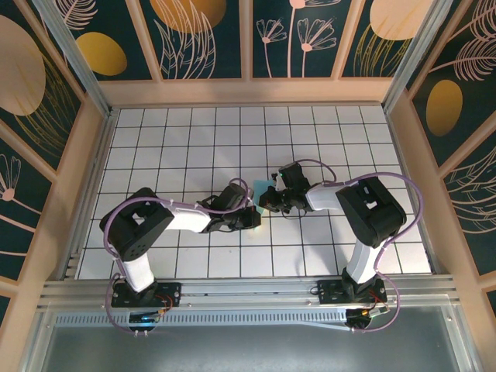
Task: Fold a paper plane with a square sheet of paper (fold left side to right side)
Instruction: Fold the wing for the fifth time at the center of the table.
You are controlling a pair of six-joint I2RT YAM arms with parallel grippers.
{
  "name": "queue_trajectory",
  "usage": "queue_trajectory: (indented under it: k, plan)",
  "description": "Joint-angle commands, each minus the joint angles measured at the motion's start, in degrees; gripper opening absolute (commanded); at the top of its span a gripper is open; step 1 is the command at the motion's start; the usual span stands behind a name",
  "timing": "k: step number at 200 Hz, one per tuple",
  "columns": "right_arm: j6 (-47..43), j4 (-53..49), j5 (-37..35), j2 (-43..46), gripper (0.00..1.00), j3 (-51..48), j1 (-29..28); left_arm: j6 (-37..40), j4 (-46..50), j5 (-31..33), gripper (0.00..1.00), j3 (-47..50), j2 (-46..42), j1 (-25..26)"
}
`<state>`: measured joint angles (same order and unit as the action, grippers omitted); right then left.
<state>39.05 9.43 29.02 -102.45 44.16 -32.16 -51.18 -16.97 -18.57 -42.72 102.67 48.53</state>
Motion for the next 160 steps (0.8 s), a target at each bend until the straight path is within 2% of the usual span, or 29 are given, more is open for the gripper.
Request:
queue_trajectory:
  k: [1,77,117,160]
  plan:
    - [-1.87,-10.22,-7.35,-5.10,0.00,-2.07,-0.88,4.27,10.03,1.08,0.00,1.92,-0.30,1.13]
    - [-1.90,-10.53,-7.31,-5.30,0.00,-1.86,-0.93,10.39,8.88,0.02,0.00,6.47,-6.79,2.17]
    - [-1.87,-10.75,-7.31,-5.31,0.00,-1.74,-0.93,10.94,7.69,-0.59,0.00,9.10,-9.99,2.33]
    - [-1.87,-10.75,-7.00,-5.30,0.00,-1.45,-0.98,9.03,10.03,3.76,0.00,9.65,-17.25,1.65]
